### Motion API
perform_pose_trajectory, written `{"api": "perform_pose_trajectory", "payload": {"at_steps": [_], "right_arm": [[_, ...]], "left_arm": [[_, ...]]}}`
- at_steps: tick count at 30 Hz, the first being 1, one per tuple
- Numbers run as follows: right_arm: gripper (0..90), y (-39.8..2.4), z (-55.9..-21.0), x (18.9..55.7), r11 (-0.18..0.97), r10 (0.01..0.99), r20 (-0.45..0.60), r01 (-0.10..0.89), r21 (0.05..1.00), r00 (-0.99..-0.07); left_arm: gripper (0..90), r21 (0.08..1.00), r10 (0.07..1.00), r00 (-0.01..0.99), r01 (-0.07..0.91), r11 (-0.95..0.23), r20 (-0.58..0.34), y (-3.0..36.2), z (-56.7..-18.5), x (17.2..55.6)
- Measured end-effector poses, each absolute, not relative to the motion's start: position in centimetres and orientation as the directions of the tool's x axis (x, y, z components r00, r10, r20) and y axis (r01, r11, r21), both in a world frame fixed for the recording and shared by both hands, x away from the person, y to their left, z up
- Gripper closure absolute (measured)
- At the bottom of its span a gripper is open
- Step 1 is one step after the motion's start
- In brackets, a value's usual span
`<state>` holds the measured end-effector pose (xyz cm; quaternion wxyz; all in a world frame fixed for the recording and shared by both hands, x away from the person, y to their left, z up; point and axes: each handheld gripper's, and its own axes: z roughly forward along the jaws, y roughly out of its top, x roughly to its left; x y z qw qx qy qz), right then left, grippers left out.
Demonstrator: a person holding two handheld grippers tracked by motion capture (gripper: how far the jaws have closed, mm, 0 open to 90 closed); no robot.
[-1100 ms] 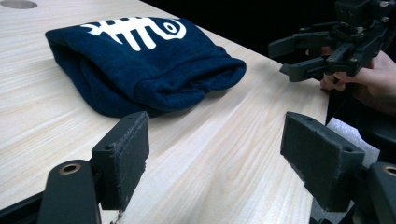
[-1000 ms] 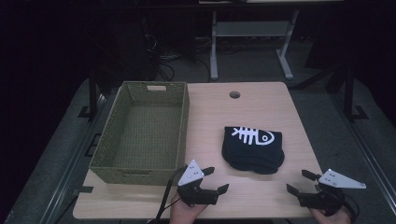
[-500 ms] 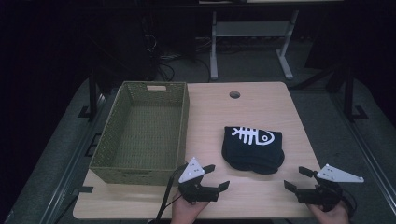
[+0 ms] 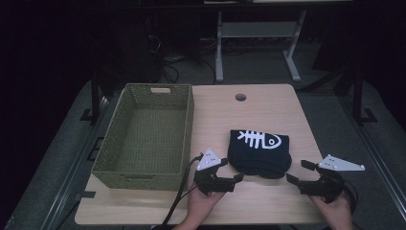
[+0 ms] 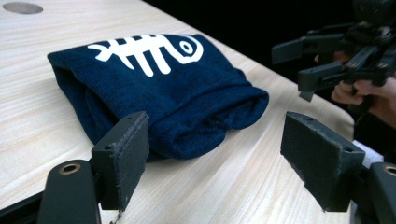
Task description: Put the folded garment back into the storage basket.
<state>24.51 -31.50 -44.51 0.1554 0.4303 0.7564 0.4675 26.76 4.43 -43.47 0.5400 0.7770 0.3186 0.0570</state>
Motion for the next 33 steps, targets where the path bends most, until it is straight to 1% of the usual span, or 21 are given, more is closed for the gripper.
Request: {"api": "perform_pose_trajectory", "payload": {"at_steps": [2,4,9,13,16,19,20,23,27,28,30,33], "right_arm": [[14.9,-31.6,-44.4,24.8,0.185,0.796,0.184,0.521,0.833,-0.577],[14.9,-31.7,-44.0,25.3,0.176,0.802,0.190,0.528,0.831,-0.567],[14.9,-31.9,-43.1,26.3,0.172,0.808,0.179,0.516,0.839,-0.561],[14.9,-32.0,-42.7,26.9,0.164,0.812,0.182,0.517,0.840,-0.554],[15.5,-31.9,-42.2,27.7,0.147,0.815,0.195,0.521,0.841,-0.546],[15.6,-31.4,-42.3,28.4,0.148,0.811,0.200,0.523,0.839,-0.550],[15.6,-31.3,-42.3,28.6,0.152,0.812,0.200,0.529,0.835,-0.548],[15.6,-30.9,-42.3,29.4,0.157,0.812,0.200,0.535,0.830,-0.548],[15.7,-30.8,-42.3,30.1,0.139,0.818,0.210,0.537,0.832,-0.536],[18.3,-30.9,-42.5,30.5,0.118,0.813,0.233,0.543,0.832,-0.534],[18.4,-30.8,-42.8,30.9,0.117,0.816,0.239,0.555,0.824,-0.527],[19.1,-30.8,-43.3,31.4,0.119,0.823,0.238,0.565,0.817,-0.516]], "left_arm": [[23.2,0.871,0.555,0.786,0.447,-0.204,-0.273,4.1,-43.4,26.9],[23.1,0.870,0.563,0.781,0.448,-0.206,-0.269,3.6,-43.0,27.4],[23.1,0.870,0.562,0.780,0.450,-0.199,-0.275,3.0,-42.3,28.2],[23.1,0.875,0.562,0.783,0.441,-0.198,-0.267,2.4,-41.4,29.0],[23.1,0.876,0.565,0.776,0.448,-0.179,-0.281,2.1,-40.9,29.8],[23.1,0.873,0.571,0.768,0.457,-0.171,-0.290,2.0,-40.8,30.2],[23.1,0.869,0.579,0.755,0.471,-0.153,-0.307,1.8,-40.9,30.7],[23.1,0.864,0.592,0.745,0.479,-0.154,-0.307,1.6,-40.8,31.2],[22.9,0.843,0.600,0.737,0.506,-0.183,-0.312,1.1,-40.8,31.8],[22.9,0.844,0.607,0.740,0.497,-0.203,-0.290,0.9,-41.0,31.7],[22.9,0.840,0.620,0.734,0.499,-0.215,-0.277,0.8,-41.2,31.9],[22.9,0.833,0.631,0.721,0.513,-0.208,-0.287,0.9,-41.5,32.3]]}}
